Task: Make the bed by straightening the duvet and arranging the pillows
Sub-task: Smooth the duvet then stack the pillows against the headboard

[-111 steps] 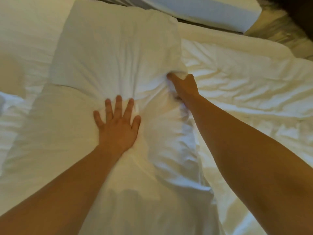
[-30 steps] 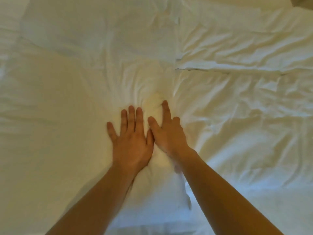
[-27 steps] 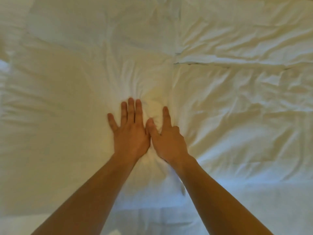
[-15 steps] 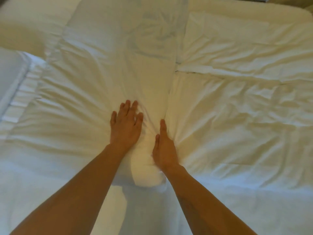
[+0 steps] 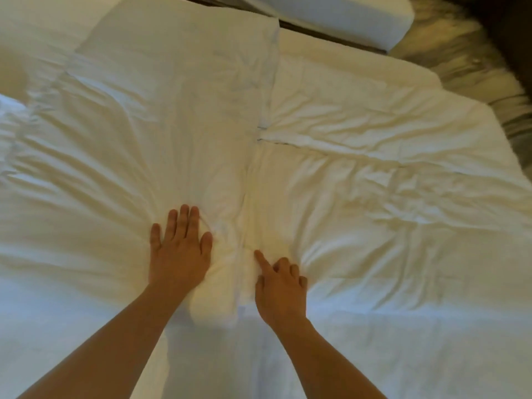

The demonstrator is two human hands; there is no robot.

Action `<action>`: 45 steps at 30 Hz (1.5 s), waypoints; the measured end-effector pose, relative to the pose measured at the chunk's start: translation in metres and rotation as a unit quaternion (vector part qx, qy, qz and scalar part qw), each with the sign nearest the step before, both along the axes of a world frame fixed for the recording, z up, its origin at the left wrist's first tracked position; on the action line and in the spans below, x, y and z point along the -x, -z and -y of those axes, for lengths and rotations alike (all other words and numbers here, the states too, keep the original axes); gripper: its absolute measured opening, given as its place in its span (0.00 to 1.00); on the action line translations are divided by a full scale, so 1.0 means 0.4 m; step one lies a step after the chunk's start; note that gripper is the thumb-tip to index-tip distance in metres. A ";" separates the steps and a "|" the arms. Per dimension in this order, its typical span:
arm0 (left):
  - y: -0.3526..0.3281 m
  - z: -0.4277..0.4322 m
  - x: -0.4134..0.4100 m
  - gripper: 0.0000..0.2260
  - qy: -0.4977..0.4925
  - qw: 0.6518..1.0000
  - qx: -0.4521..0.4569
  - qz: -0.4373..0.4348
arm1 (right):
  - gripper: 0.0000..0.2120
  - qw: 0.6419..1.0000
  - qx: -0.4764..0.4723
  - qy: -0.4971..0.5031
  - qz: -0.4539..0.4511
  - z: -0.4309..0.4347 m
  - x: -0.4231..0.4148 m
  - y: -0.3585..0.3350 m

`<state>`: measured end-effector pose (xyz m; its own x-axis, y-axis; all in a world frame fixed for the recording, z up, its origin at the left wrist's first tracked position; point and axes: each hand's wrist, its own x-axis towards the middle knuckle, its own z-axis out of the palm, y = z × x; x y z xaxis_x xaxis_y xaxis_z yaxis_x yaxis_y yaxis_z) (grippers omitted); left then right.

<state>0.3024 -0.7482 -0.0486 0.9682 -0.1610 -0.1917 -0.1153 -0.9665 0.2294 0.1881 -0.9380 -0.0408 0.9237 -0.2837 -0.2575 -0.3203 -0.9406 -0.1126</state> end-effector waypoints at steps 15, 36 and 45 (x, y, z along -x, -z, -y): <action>-0.014 0.674 -0.003 0.32 0.040 0.993 0.079 -0.073 | 0.30 0.970 0.031 0.212 -0.119 1.026 0.177 -0.084; 0.202 1.991 -0.214 0.36 0.002 0.995 0.026 0.098 | 0.36 0.961 -0.023 0.249 0.120 2.326 -0.024 0.031; 0.226 1.990 -0.225 0.35 0.006 0.991 0.016 0.130 | 0.53 0.797 -0.411 0.422 0.136 2.451 -0.183 0.057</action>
<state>0.3922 -1.5444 -0.1389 0.9820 -0.1751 0.0703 -0.1865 -0.9574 0.2203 0.2614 -1.9184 -0.0636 0.5474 -0.6711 -0.4999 -0.6578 0.0241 -0.7528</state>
